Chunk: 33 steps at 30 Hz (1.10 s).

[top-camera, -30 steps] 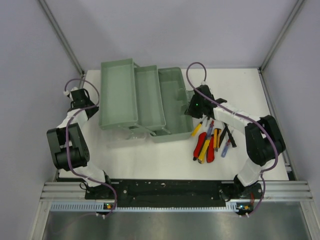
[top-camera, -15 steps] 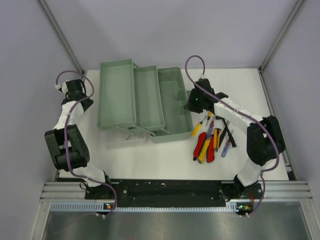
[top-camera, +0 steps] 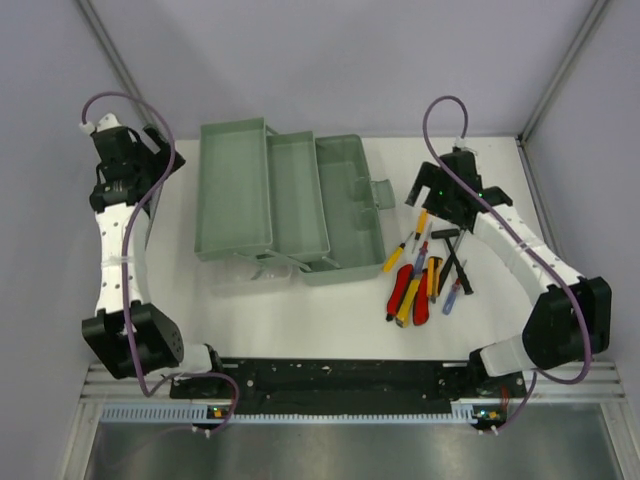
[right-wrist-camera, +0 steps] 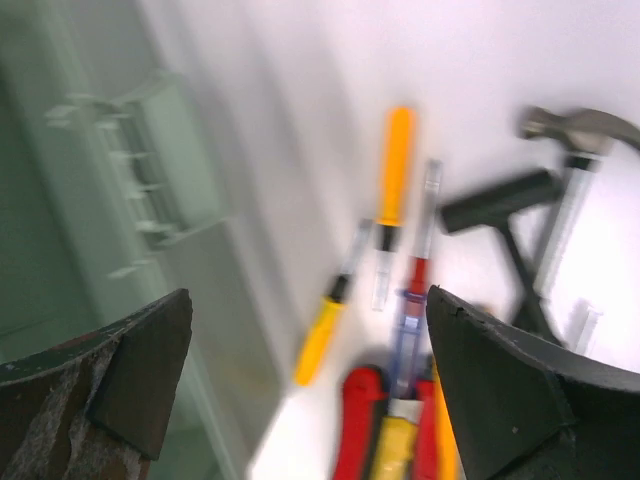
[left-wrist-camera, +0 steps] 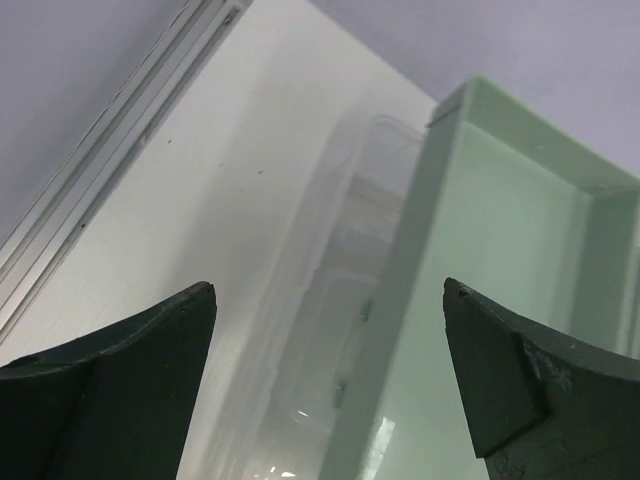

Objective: Pack the tool kit

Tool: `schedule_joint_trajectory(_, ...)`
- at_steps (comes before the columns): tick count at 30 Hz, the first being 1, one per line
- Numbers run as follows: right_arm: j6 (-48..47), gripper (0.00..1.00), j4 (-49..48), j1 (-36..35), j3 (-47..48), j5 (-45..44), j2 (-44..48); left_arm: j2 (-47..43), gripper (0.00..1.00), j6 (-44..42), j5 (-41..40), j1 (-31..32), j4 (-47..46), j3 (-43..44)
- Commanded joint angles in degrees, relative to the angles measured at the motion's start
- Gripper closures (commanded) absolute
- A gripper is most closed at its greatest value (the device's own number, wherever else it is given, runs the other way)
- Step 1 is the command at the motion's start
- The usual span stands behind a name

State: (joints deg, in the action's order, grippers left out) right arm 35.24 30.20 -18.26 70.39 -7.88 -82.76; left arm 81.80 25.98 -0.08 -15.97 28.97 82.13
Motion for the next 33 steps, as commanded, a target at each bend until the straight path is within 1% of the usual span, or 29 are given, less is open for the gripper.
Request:
schedule_joint_trajectory(1,-5.4,0.01,3.6,6.1,-6.4,-5.8,3.2,-6.2,0.02,-4.2,8.0,0.1,1.9,5.2)
schedule_joint_trajectory(3,-7.4,0.01,3.8,9.5,-8.5,-5.1,3.0,-7.8,0.02,-4.3,12.0,0.1,2.3,6.4)
schedule_joint_trajectory(5,-9.2,0.02,3.8,11.3,-9.9,-5.6,1.6,-8.8,0.02,-3.0,15.4,0.1,2.8,6.9)
schedule_joint_trajectory(9,-11.7,0.26,3.8,14.0,-11.3,-0.4,-2.0,-10.0,0.02,-1.3,22.5,0.1,2.3,6.7)
schedule_joint_trajectory(13,-13.5,0.41,3.9,14.0,-11.0,2.1,-5.1,-10.2,0.02,-0.8,25.6,0.1,2.5,7.9)
schedule_joint_trajectory(15,-14.1,0.44,3.9,14.0,-10.5,1.5,-7.1,-10.0,0.02,0.1,27.1,0.1,1.9,8.1)
schedule_joint_trajectory(19,-15.4,0.47,3.3,14.0,-9.1,0.5,-11.0,-9.7,0.02,1.3,29.3,0.1,1.0,7.5)
schedule_joint_trajectory(24,-16.2,0.55,2.9,14.0,-6.5,-0.3,-15.6,-9.6,0.02,1.4,29.4,0.1,0.8,6.6)
schedule_joint_trajectory(25,-16.2,0.58,2.9,14.2,-6.2,0.1,-16.3,-9.6,0.02,1.4,29.6,0.1,0.6,6.6)
schedule_joint_trajectory(28,-15.6,0.74,3.1,14.0,-6.3,0.0,-16.3,-9.9,0.02,1.2,29.3,0.1,0.8,6.6)
schedule_joint_trajectory(29,-15.3,0.79,3.3,14.0,-6.6,-0.6,-15.4,-9.9,0.02,1.2,29.3,0.1,0.9,6.7)
schedule_joint_trajectory(33,-15.4,0.80,4.0,14.0,-6.6,-2.5,-12.2,-9.7,0.02,1.2,29.3,0.1,0.9,6.9)
